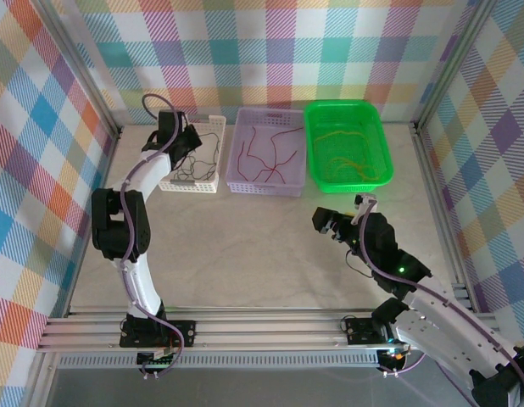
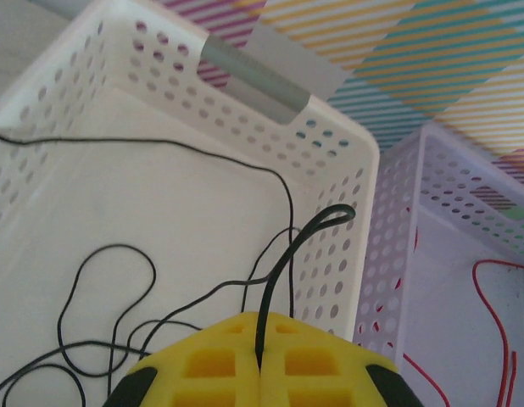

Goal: Untangle the cables

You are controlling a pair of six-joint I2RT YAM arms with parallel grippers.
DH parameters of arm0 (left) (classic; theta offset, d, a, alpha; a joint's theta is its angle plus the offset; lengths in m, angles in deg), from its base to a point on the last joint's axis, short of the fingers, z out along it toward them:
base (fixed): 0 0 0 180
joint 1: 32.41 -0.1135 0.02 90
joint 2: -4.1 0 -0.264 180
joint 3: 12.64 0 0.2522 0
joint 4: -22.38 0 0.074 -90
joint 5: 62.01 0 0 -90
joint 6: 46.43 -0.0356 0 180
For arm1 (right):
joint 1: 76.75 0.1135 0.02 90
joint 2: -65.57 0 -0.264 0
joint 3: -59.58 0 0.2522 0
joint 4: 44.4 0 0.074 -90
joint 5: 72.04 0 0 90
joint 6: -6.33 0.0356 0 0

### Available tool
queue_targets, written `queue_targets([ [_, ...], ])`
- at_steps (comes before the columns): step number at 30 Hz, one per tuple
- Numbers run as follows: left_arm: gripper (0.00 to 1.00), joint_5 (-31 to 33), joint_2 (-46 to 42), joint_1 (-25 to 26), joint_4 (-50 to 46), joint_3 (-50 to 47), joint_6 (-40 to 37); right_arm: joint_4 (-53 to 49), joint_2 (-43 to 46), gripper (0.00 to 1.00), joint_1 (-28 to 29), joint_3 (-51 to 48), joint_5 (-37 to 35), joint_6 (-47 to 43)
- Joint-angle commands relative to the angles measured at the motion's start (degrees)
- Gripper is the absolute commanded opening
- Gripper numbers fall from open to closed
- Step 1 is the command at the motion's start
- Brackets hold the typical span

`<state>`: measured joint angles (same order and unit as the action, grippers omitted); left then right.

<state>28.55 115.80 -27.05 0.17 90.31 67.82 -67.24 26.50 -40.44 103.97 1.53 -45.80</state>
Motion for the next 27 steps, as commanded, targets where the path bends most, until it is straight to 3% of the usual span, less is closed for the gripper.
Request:
queue_targets([
  [1, 0.00, -1.90, 1.69, -0.61, 0.66, -1.20, 3.81, 1.51, 0.22, 1.00, -0.27, -0.50, 0.59, -1.27],
  [19, 0.00, -2.92, 6.92, -0.55, -4.05, 0.18, 4.24, -0.50, 3.41, 1.00, -0.27, -1.93, 0.95, -0.49],
  [27, 0.06, -3.02, 7.92, -0.52, -5.37, 0.88, 4.06, -0.14, 3.29, 1.00, -0.23, -2.37, 1.09, 0.18],
])
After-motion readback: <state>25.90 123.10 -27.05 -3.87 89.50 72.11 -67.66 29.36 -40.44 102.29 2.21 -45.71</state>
